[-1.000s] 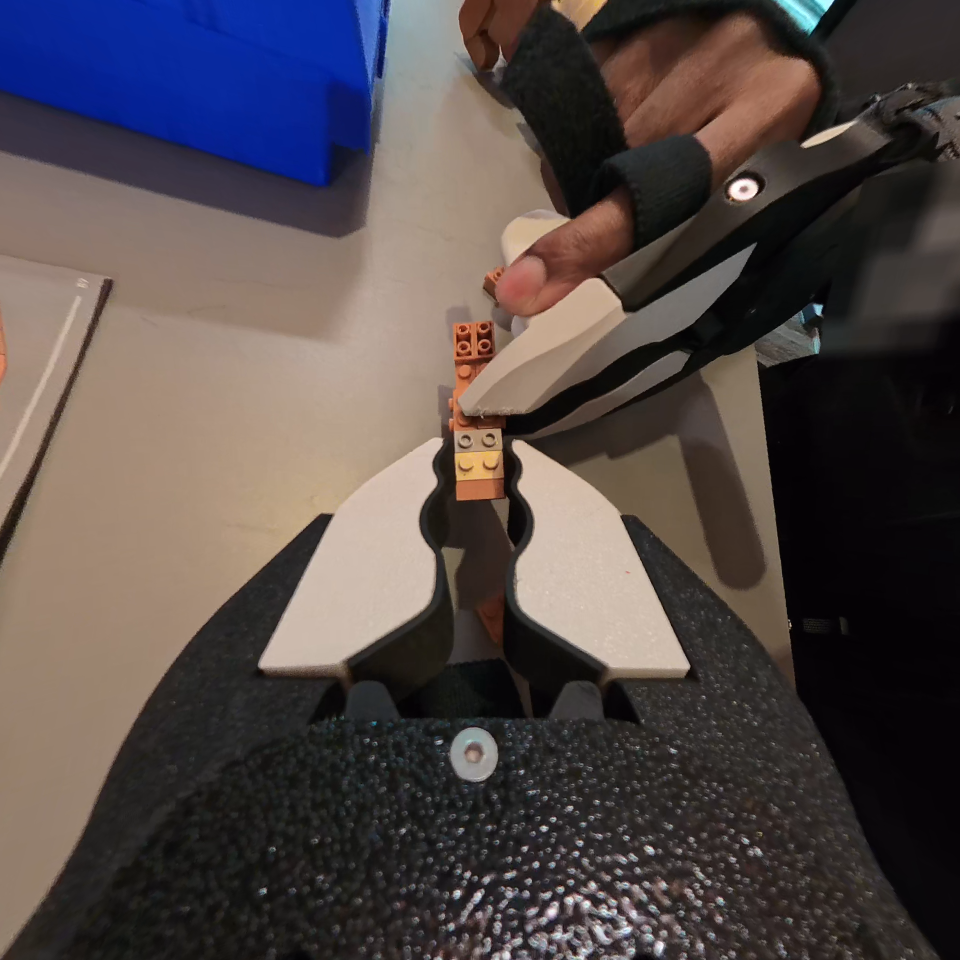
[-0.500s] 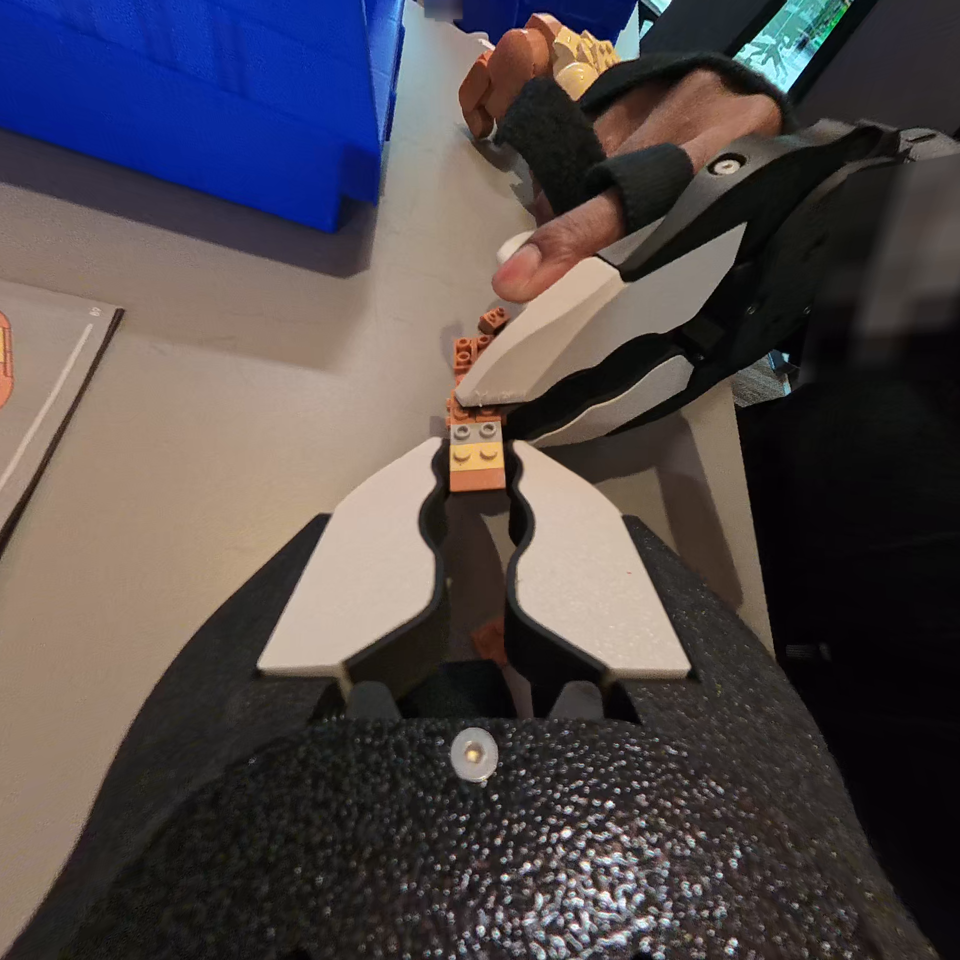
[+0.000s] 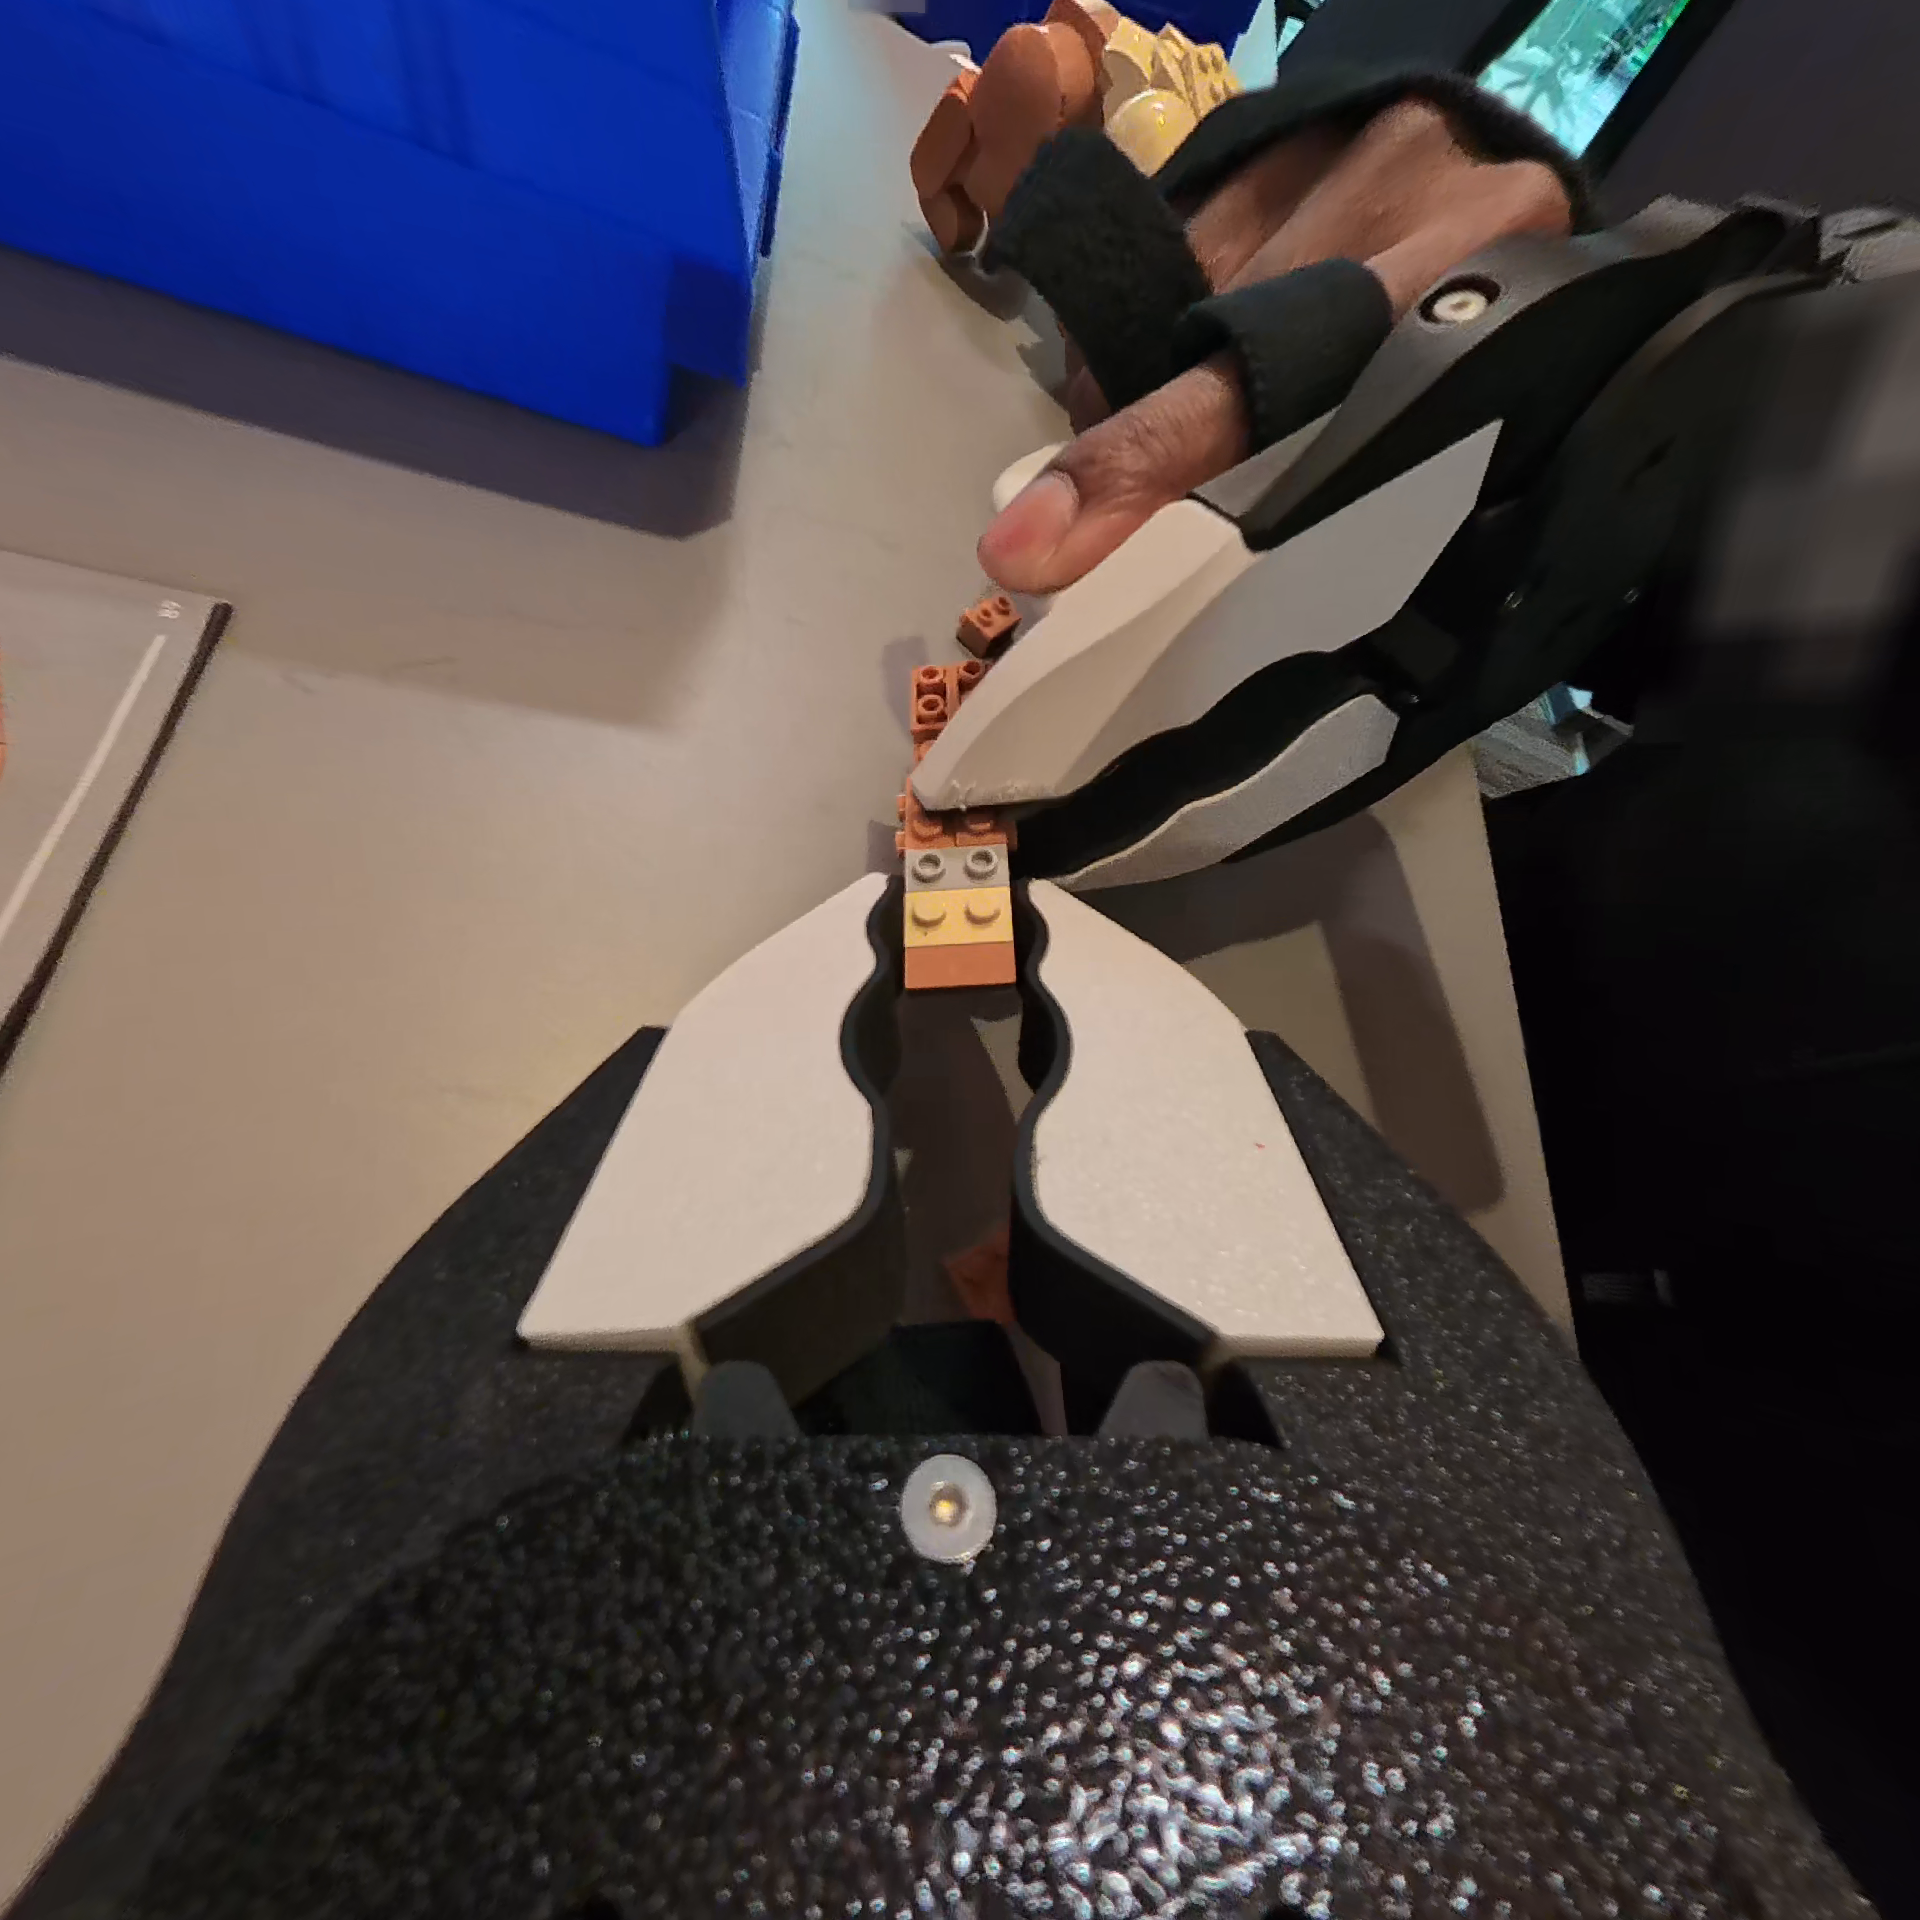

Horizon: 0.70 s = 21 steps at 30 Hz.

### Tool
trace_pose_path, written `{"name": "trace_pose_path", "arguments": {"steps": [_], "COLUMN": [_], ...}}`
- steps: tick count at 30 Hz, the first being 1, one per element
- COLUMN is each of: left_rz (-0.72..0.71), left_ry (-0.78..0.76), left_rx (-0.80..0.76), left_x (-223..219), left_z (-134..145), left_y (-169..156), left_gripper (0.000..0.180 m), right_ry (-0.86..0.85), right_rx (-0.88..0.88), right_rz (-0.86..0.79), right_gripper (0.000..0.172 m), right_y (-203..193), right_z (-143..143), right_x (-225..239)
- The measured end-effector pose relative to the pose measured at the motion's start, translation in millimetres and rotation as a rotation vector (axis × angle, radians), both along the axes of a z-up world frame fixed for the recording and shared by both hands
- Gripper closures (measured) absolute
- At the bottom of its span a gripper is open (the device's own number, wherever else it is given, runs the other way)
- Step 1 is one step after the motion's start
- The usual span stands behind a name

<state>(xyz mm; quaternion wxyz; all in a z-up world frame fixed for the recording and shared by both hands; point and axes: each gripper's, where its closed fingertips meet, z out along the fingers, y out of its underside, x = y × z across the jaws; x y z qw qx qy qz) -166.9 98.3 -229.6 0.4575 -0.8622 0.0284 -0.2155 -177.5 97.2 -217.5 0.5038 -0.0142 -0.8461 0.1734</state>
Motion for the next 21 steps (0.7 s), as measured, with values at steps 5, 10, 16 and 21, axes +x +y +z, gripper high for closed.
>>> {"name": "trace_pose_path", "arguments": {"steps": [5,10,16,21], "left_rz": [0.027,0.033,0.041,0.037], "left_ry": [0.044,0.058,0.054,0.079], "left_rx": [-0.001,0.0,-0.002,0.002], "left_x": [-7.0,-7.7,-7.9,-7.8], "left_z": [-1.0,0.7,2.3,2.5], "left_y": [0.6,0.6,0.4,0.2], "left_gripper": [0.162,0.162,0.162,0.163], "right_ry": [0.047,0.057,0.108,0.13], "right_rx": [-0.03,0.027,0.086,0.105], "right_rz": [-0.024,0.016,0.011,0.007], "right_gripper": [0.133,0.136,0.147,0.153], "right_y": [7.4,0.8,0.7,1.0], "right_z": [9.7,3.4,2.4,4.3], "right_x": [-2.9,0.3,-1.7,-2.3]}}
